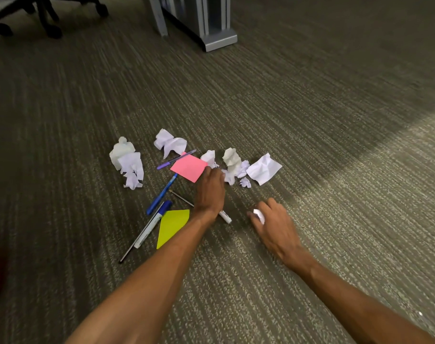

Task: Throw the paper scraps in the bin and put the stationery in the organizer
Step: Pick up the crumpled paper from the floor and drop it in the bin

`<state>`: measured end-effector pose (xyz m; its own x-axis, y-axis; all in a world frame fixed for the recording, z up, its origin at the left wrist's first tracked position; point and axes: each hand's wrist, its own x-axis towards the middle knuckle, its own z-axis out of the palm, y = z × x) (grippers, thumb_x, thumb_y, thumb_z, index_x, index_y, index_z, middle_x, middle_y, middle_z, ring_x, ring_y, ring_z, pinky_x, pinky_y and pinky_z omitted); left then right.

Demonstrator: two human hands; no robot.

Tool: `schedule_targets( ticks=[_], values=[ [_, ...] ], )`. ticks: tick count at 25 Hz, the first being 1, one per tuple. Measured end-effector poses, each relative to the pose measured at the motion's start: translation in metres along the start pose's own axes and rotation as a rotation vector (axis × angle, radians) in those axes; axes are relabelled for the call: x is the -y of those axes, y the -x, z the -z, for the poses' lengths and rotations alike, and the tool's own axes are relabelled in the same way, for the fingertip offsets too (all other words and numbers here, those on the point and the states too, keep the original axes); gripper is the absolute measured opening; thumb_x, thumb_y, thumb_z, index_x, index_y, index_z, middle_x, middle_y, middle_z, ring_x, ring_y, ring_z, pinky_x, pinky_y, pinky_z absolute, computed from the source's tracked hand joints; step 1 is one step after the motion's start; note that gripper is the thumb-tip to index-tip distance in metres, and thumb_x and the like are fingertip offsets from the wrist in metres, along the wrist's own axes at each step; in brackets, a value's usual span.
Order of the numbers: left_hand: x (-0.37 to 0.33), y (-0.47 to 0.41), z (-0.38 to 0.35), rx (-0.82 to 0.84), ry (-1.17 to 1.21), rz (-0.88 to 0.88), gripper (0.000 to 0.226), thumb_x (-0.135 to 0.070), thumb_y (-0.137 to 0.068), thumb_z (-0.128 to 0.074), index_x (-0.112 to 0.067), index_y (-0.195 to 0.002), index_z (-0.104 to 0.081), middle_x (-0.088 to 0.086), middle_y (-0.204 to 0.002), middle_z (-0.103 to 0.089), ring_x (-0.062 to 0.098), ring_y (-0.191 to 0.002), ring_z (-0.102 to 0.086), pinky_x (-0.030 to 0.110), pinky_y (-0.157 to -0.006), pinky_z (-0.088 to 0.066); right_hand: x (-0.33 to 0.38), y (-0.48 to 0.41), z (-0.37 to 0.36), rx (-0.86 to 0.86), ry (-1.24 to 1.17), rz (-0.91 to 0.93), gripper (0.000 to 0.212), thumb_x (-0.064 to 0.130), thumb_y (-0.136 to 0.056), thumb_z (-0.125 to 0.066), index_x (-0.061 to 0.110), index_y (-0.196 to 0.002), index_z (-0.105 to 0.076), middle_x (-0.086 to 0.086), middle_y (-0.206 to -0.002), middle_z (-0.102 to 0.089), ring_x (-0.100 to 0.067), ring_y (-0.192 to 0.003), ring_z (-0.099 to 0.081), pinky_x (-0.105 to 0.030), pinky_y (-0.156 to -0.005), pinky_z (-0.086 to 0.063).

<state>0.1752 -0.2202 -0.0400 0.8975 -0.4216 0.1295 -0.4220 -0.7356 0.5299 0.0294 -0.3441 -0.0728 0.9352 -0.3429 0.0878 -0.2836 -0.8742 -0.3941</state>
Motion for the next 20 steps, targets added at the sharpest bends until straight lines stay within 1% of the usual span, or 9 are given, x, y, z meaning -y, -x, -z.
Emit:
schedule_targets(
  ticks=[4,7,8,10,13,15,17,19,20],
  values=[
    [-0.001,-0.004,0.018,-0.172,0.214,0.158,0.031,-0.022,-0.104,-0.038,-0.002,-0.098,-0.061,0.019,-0.104,-0.062,0.034,-0.099,-0.055,0.043,-0.086,-0.039,0.012,-0.010,0.016,-0.076,-0.271,-0.075,0.022,0.040,-0.096,-0.056,0.021,-0.086,-0.060,0.004,-0.088,-0.054,-0.011,-0.076,-0.050,-0.030,-0.070,-0.046],
    [0.001,-0.009,0.031,-0.199,0.486,0.421,0.048,-0.051,-0.093,-0.050,-0.006,-0.089,-0.066,0.011,-0.092,-0.069,0.028,-0.089,-0.060,0.041,-0.081,-0.045,0.022,-0.027,0.025,-0.166,-0.393,-0.087,0.015,0.024,-0.097,-0.058,0.014,-0.103,-0.067,-0.002,-0.102,-0.070,-0.011,-0.085,-0.061,-0.023,-0.071,-0.047],
    [0.002,-0.009,0.033,-0.186,0.546,0.481,0.045,-0.052,-0.088,-0.057,-0.008,-0.082,-0.065,0.008,-0.083,-0.068,0.026,-0.081,-0.059,0.040,-0.077,-0.044,0.024,-0.033,0.026,-0.165,-0.395,-0.106,0.020,0.019,-0.097,-0.058,0.012,-0.112,-0.068,-0.005,-0.111,-0.071,-0.013,-0.093,-0.063,-0.022,-0.076,-0.046],
    [0.004,-0.008,0.034,-0.159,0.597,0.571,0.030,-0.034,-0.086,-0.063,-0.012,-0.066,-0.057,0.006,-0.068,-0.062,0.025,-0.067,-0.052,0.037,-0.069,-0.042,0.026,-0.044,0.025,-0.130,-0.335,-0.147,0.028,0.013,-0.095,-0.057,0.010,-0.121,-0.067,-0.009,-0.123,-0.067,-0.022,-0.106,-0.064,-0.031,-0.085,-0.049],
    [0.007,-0.005,0.031,-0.096,0.657,0.666,0.015,-0.014,-0.091,-0.057,-0.009,-0.076,-0.059,0.014,-0.079,-0.069,0.022,-0.066,-0.065,0.036,-0.066,-0.052,0.025,-0.052,0.019,-0.094,-0.214,-0.129,0.039,-0.003,-0.086,-0.055,0.009,-0.122,-0.064,-0.011,-0.126,-0.063,-0.031,-0.106,-0.065,-0.041,-0.084,-0.054],
    [0.007,-0.006,0.027,-0.078,0.688,0.645,0.025,-0.005,-0.092,-0.055,-0.011,-0.068,-0.050,0.014,-0.069,-0.061,0.013,-0.048,-0.063,0.028,-0.049,-0.052,0.023,-0.055,0.016,-0.083,-0.163,-0.087,0.061,-0.011,-0.078,-0.052,0.012,-0.134,-0.055,-0.013,-0.128,-0.063,-0.032,-0.101,-0.067,-0.043,-0.081,-0.056],
    [0.003,-0.009,0.022,-0.089,0.444,0.500,0.037,-0.013,-0.089,-0.062,-0.019,-0.058,-0.041,0.002,-0.057,-0.050,0.017,-0.049,-0.053,0.024,-0.048,-0.039,0.019,-0.060,0.014,-0.044,-0.149,-0.069,0.080,-0.012,-0.076,-0.052,0.021,-0.147,-0.036,-0.015,-0.124,-0.065,-0.032,-0.091,-0.069,-0.046,-0.076,-0.058],
    [-0.011,-0.007,0.020,0.001,0.277,0.356,0.026,-0.035,-0.080,-0.073,-0.024,-0.070,-0.052,-0.008,-0.066,-0.058,0.016,-0.061,-0.052,0.026,-0.052,-0.033,0.016,-0.066,0.015,0.025,-0.117,-0.063,0.092,-0.009,-0.080,-0.053,0.033,-0.153,-0.018,-0.015,-0.117,-0.069,-0.031,-0.081,-0.069,-0.045,-0.068,-0.059],
    [-0.016,-0.007,0.017,0.075,0.247,0.301,0.028,-0.044,-0.075,-0.076,-0.025,-0.085,-0.058,-0.008,-0.079,-0.065,0.015,-0.069,-0.056,0.027,-0.056,-0.036,0.015,-0.069,0.014,0.058,-0.106,-0.048,0.094,-0.007,-0.082,-0.054,0.037,-0.154,-0.012,-0.015,-0.117,-0.069,-0.032,-0.078,-0.069,-0.043,-0.065,-0.058]
  ],
)
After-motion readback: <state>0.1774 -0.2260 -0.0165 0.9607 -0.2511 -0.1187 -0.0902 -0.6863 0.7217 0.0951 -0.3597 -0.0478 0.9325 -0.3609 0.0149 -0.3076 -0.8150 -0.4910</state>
